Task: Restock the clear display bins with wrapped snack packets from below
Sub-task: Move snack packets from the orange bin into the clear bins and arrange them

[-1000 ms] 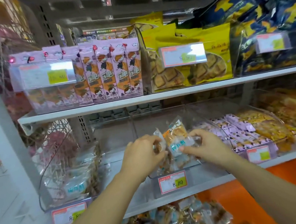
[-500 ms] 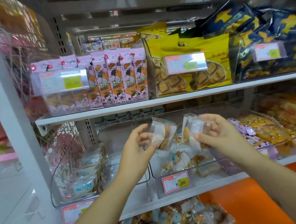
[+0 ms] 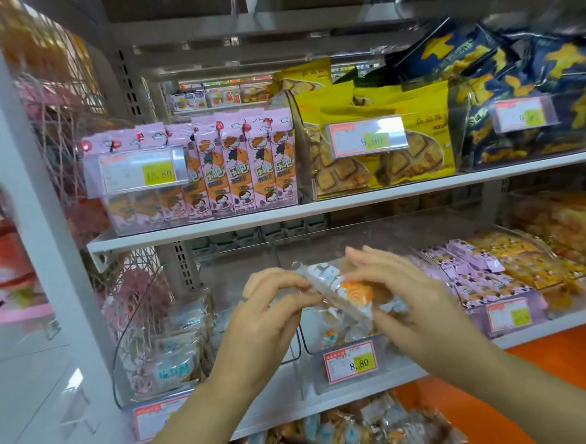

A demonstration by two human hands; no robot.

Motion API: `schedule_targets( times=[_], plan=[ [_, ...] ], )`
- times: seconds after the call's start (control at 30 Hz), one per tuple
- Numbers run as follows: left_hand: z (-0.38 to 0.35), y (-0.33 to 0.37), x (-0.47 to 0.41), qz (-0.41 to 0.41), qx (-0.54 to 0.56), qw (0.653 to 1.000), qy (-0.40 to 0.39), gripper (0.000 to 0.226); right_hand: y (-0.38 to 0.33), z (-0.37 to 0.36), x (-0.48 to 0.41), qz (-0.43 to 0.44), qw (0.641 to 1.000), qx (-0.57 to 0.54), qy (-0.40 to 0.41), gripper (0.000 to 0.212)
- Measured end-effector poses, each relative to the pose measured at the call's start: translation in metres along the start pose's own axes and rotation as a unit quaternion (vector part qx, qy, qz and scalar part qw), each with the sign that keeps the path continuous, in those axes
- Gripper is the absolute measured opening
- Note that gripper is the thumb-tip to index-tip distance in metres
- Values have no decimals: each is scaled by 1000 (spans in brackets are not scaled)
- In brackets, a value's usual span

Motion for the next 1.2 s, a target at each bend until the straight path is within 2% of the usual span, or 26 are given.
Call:
schedule_targets(
  times=[0.13, 0.2, 0.3, 0.4, 0.5, 0.57, 0.63, 0.67, 0.7, 0.77, 0.83, 0.93, 1.0, 1.07, 1.13, 1.2],
  plan=[
    [1, -3, 4, 86, 20, 996, 21, 14, 1, -6, 4, -30, 998, -51, -22, 56],
    [3, -5, 4, 172, 19, 984, 37, 18, 5, -10, 9, -36, 996, -59, -57, 62],
    [5, -7, 1, 345, 59, 936, 41, 46, 8, -13, 15, -6, 997, -19, -71, 68],
    [-2, -9, 2, 432, 129, 892, 18, 48, 7, -16, 14, 46, 998, 31, -30, 62],
    [-6, -6, 3, 520, 226, 824, 13, 41, 7, -17, 14, 77, 996, 36, 18, 58],
    [-8, 0, 2, 589, 312, 745, 14, 36, 7, -15, 14, 76, 997, 22, 26, 54],
    [-8, 3, 2, 628, 400, 667, 19, 16, 5, -13, 14, 106, 993, 36, 27, 44],
    [-7, 4, 2, 636, 421, 647, 13, 22, 3, -12, 13, 121, 991, 52, 30, 39],
    [-6, 4, 3, 640, 430, 637, -4, 39, 2, -11, 13, 128, 989, 67, 32, 34],
    [-5, 5, 4, 646, 436, 626, -26, 53, 0, -9, 12, 113, 990, 76, 23, 32],
    [-4, 6, 4, 662, 444, 603, -28, 49, -2, -9, 12, 66, 997, 45, -9, 39],
    [-3, 5, 6, 683, 441, 582, -22, 37, -7, -9, 13, -57, 992, -78, -76, 43],
    [-1, 6, 5, 672, 435, 598, -40, 17, -10, -11, 9, -110, 981, -128, -96, 27],
    [0, 6, 6, 663, 424, 615, -58, 18, -12, -13, 5, -117, 983, -112, -92, 16],
    [2, 3, 7, 651, 402, 640, -73, 24, -13, -18, 1, -124, 985, -76, -90, 22],
    [8, -1, 6, 632, 369, 676, -85, 29, -14, -21, -2, -144, 984, -61, -87, 40]
  ],
)
Point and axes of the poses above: each hand's wrist, its own x-axis away from the middle knuckle, its own z-axis out of the back of the hand, y = z × x, the point moved 3 cm from there along -x, towards the middle knuckle, and after that the axes turned 14 degrees about y, right-handed, at the moved point
